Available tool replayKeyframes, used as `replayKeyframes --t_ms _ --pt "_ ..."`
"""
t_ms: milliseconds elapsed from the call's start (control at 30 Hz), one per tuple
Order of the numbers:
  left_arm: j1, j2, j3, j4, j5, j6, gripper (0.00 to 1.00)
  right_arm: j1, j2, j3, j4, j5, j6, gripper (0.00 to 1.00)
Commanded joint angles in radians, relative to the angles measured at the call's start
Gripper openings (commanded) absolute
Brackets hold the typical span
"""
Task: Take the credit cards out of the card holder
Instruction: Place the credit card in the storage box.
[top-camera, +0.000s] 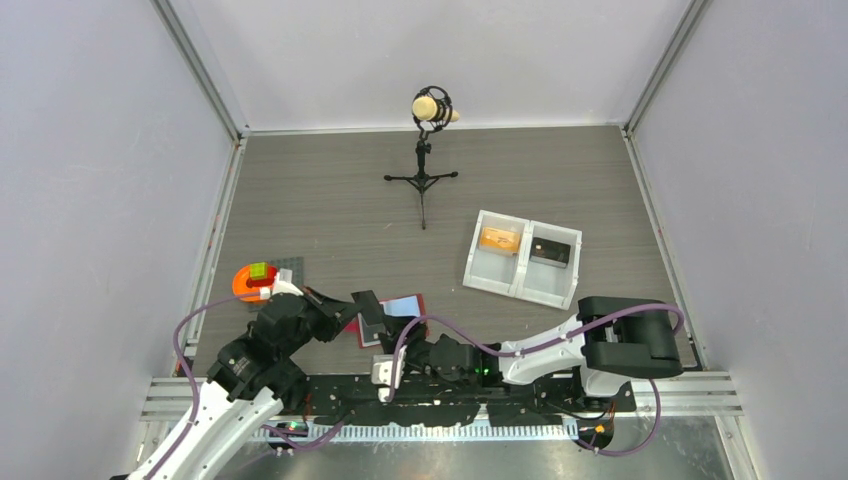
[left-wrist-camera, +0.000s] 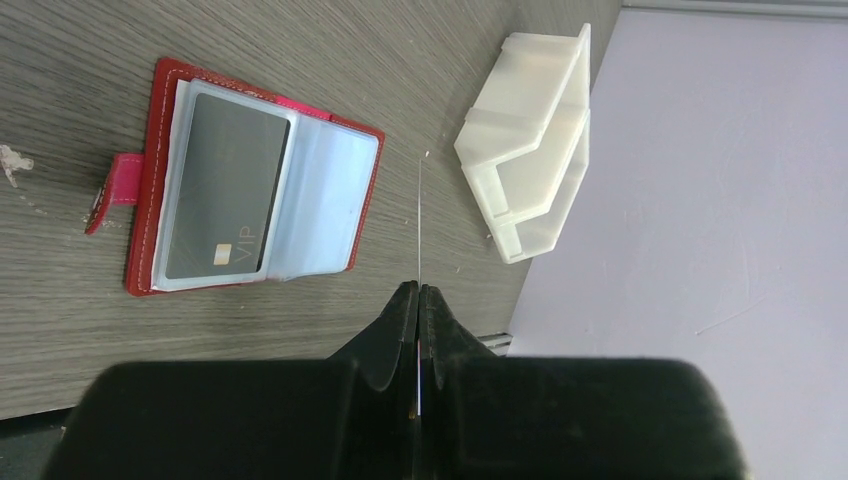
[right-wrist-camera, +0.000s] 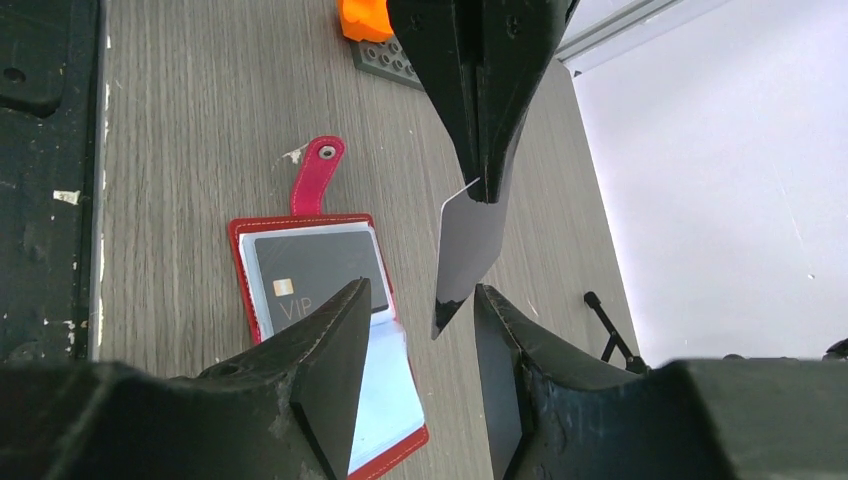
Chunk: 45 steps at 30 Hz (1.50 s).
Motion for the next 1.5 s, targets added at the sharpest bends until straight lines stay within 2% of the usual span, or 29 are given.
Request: replayKeyframes --t_ms 0,133,233,267,333,367,400,500,600,700,833,900,1033,1267,1333,1467 --pt "-0.001 -0.005 0.023 0.004 -0.015 0.002 0.0 0.009 0.014 0.056 0.04 0.028 -0.023 0.5" --pt "-0.001 -0.006 0.011 0.03 0.014 -0.012 0.0 0.009 0.041 0.067 0.087 0.081 -0.036 0.38" --pt "-0.001 -0.01 0.008 0.041 0.027 -0.018 0.0 0.009 0.059 0.071 0.111 0.105 -0.048 0.23" --pt "-0.001 -0.012 0.009 0.042 0.029 -0.018 0.0 0.009 0.062 0.07 0.126 0.109 -0.05 0.11" --pt "-0.001 -0.017 0.014 0.041 0.03 -0.015 0.0 0.009 0.064 0.059 0.148 0.121 -0.043 0.06" --pt "-0.001 -0.021 0.014 0.045 0.028 -0.008 0.01 0.008 0.06 0.056 0.154 0.124 -0.035 0.06" --pt "-0.001 -0.025 0.014 0.055 0.023 0.01 0.06 0.005 0.057 0.054 0.16 0.129 -0.011 0.05" --pt "-0.001 -0.044 0.015 0.069 0.002 0.078 0.31 -0.004 0.009 0.054 0.1 0.12 0.075 0.05" --pt "-0.001 -0.056 0.018 0.066 -0.017 0.165 0.49 -0.032 -0.074 0.111 -0.133 0.091 0.262 0.05" --pt "-0.001 -0.064 0.022 0.058 -0.024 0.247 0.58 -0.085 -0.147 0.13 -0.271 0.009 0.418 0.05" --pt "-0.001 -0.079 0.029 0.058 -0.009 0.383 0.6 -0.186 -0.241 0.128 -0.418 -0.167 0.586 0.05" --pt "-0.001 -0.09 0.032 0.06 0.0 0.433 0.61 -0.239 -0.276 0.135 -0.472 -0.304 0.662 0.05" --pt "-0.001 -0.112 0.036 0.054 0.0 0.491 0.61 -0.322 -0.32 0.133 -0.506 -0.466 0.779 0.05" --pt "-0.001 -0.149 0.034 0.085 0.037 0.6 0.61 -0.382 -0.346 0.118 -0.516 -0.559 0.868 0.05" --pt "-0.001 -0.148 0.04 0.114 0.105 0.659 0.61 -0.394 -0.346 0.131 -0.543 -0.595 0.87 0.05" --pt "-0.001 -0.087 0.117 0.103 0.24 0.805 0.61 -0.43 -0.349 0.181 -0.663 -0.77 0.86 0.05"
